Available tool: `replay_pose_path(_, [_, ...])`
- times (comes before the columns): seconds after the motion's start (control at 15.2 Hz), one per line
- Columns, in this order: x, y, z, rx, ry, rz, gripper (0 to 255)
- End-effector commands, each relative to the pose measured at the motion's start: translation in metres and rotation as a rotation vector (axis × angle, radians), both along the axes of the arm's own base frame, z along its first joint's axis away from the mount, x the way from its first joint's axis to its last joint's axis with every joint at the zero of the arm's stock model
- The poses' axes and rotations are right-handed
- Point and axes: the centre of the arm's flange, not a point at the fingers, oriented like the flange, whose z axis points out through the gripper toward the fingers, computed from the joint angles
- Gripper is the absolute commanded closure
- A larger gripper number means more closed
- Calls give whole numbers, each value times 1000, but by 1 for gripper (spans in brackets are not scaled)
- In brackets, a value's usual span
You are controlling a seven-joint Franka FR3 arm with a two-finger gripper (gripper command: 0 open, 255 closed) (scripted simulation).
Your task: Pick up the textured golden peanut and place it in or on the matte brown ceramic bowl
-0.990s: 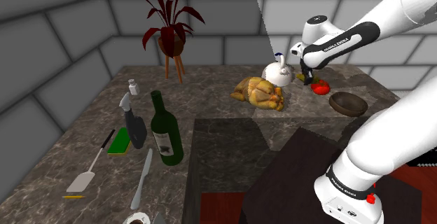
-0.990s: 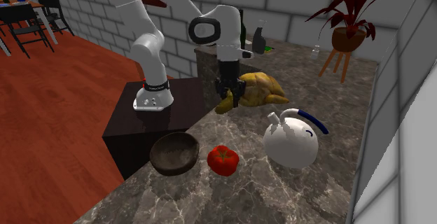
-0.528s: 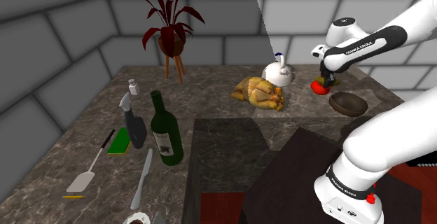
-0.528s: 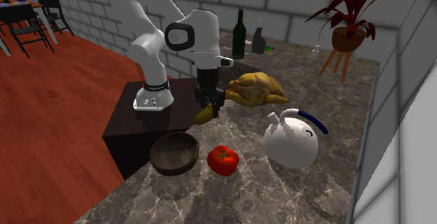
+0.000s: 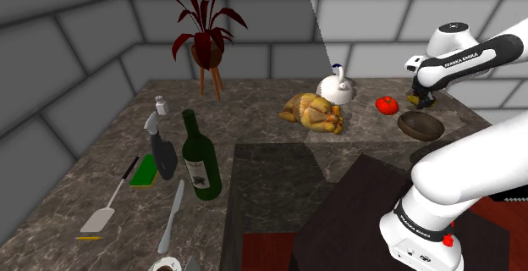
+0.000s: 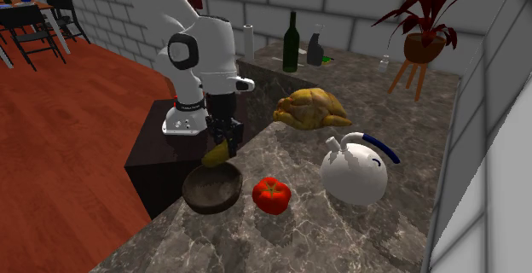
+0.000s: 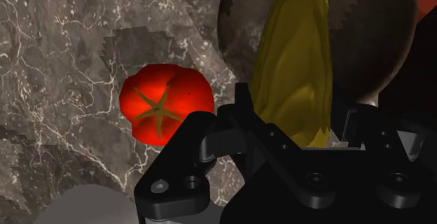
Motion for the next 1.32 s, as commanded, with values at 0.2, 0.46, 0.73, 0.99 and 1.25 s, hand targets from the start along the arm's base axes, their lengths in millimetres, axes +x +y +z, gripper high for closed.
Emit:
replay_pose_path(0.2, [-47, -22, -8, 0, 0, 2, 255])
replay_pose_path(0.46, [-47, -22, -29, 0, 0, 2, 255])
replay_pose_path(0.73, [-47, -22, -50, 0, 0, 2, 255])
replay_pose_path(0.99, [-47, -22, -71, 0, 0, 2, 255])
replay_pose_path(1.25, [-47, -22, -71, 0, 0, 2, 255])
